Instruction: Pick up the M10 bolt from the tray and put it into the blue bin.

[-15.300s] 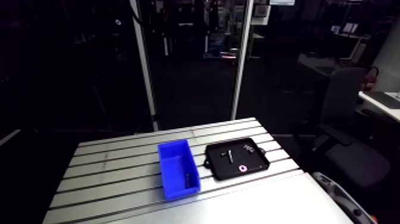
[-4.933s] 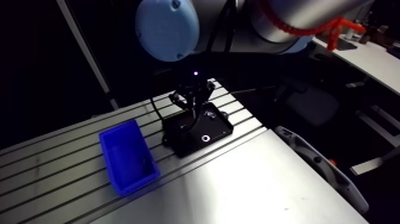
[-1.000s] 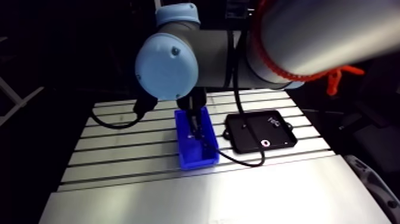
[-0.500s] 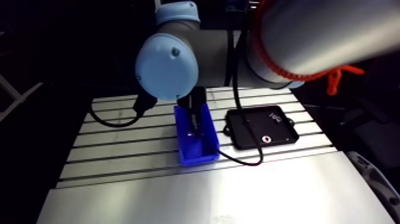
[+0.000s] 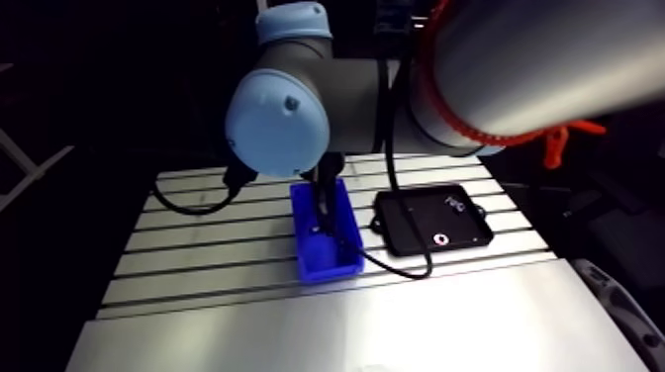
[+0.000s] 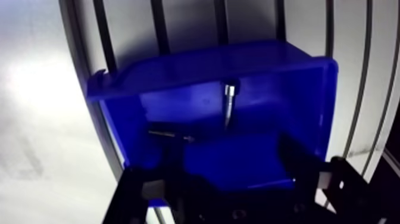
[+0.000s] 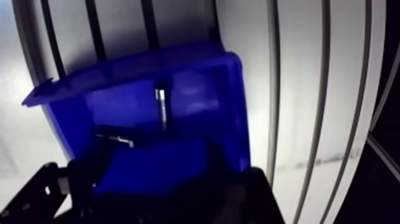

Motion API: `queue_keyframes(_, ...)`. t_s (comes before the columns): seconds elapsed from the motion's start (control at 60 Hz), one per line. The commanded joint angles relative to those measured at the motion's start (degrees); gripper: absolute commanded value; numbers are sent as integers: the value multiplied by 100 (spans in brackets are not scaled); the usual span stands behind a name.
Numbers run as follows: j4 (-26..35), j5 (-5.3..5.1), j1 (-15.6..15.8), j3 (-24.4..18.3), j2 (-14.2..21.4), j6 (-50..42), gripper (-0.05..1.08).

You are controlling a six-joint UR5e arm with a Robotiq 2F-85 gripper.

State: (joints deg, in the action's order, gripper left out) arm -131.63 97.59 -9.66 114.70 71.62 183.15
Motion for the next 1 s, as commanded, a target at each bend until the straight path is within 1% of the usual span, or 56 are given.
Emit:
queue_keyframes(0.017,626,20,8,-172,433,-203,1)
queue_keyframes(0.067,782,4,15,-209,495,-241,1)
queue_keyframes(0.083,925,-28,16,-259,556,-276,1)
queue_keyframes(0.1,925,-28,16,-259,556,-276,1)
queue_keyframes(0.117,1073,-71,17,-311,618,-341,1)
queue_keyframes(0.167,1245,-99,17,-372,687,-426,1)
queue_keyframes(0.183,1435,-126,17,-448,742,-536,1)
queue_keyframes(0.2,1435,-126,17,-448,742,-536,1)
queue_keyframes(0.217,1658,-145,24,-534,788,-657,1)
queue_keyframes(0.233,1658,-145,24,-534,788,-657,1)
queue_keyframes(0.25,1870,-148,25,-629,817,-802,1)
queue_keyframes(0.267,1870,-148,25,-629,817,-802,1)
queue_keyframes(0.283,2104,-141,33,-756,844,-1033,1)
queue_keyframes(0.3,2104,-141,33,-756,844,-1033,1)
queue_keyframes(0.333,2648,-140,81,-1067,873,-1718,1)
queue_keyframes(0.35,2648,-140,81,-1067,873,-1718,1)
queue_keyframes(0.367,2938,-147,131,-1217,875,-2134,1)
queue_keyframes(0.383,2938,-147,131,-1217,875,-2134,1)
queue_keyframes(0.4,3191,-148,168,-1344,882,-2540,1)
queue_keyframes(0.417,3191,-148,168,-1344,882,-2540,1)
queue_keyframes(0.433,3408,-163,196,-1476,899,-2930,1)
queue_keyframes(0.45,3408,-163,196,-1476,899,-2930,1)
queue_keyframes(0.483,3699,-229,226,-1685,941,-3705,1)
queue_keyframes(0.517,3699,-229,226,-1685,941,-3705,1)
queue_keyframes(0.55,3802,-285,219,-1835,986,-4472,1)
queue_keyframes(0.567,3802,-285,219,-1835,986,-4472,1)
queue_keyframes(0.583,3814,-303,204,-1923,996,-4864,1)
queue_keyframes(0.6,3814,-303,204,-1923,996,-4864,1)
queue_keyframes(0.617,3800,-299,194,-1996,1013,-5214,1)
queue_keyframes(0.633,3800,-299,194,-1996,1013,-5214,1)
queue_keyframes(0.65,3791,-298,170,-2059,1038,-5536,1)
queue_keyframes(0.667,3791,-298,170,-2059,1038,-5536,1)
queue_keyframes(0.683,3782,-313,144,-2113,1071,-5853,1)
queue_keyframes(0.7,3782,-313,144,-2113,1071,-5853,1)
queue_keyframes(0.717,3751,-300,140,-2151,1106,-6154,1)
queue_keyframes(0.767,3731,-298,125,-2202,1134,-6416,1)
queue_keyframes(0.783,3728,-305,85,-2239,1160,-6657,1)
queue_keyframes(0.8,3720,-291,49,-2275,1187,-6873,1)
queue_keyframes(0.883,3759,-297,-14,-2360,1248,-7248,1)
queue_keyframes(0.917,3802,-281,-84,-2457,1286,-7611,1)
queue_keyframes(0.933,3802,-281,-84,-2457,1286,-7611,1)
queue_keyframes(0.967,3996,-280,-129,-2552,1350,-7851,1)
queue_keyframes(0.983,3996,-280,-129,-2552,1350,-7851,1)
queue_keyframes(1.0,4119,-295,-155,-2613,1372,-7926,1)
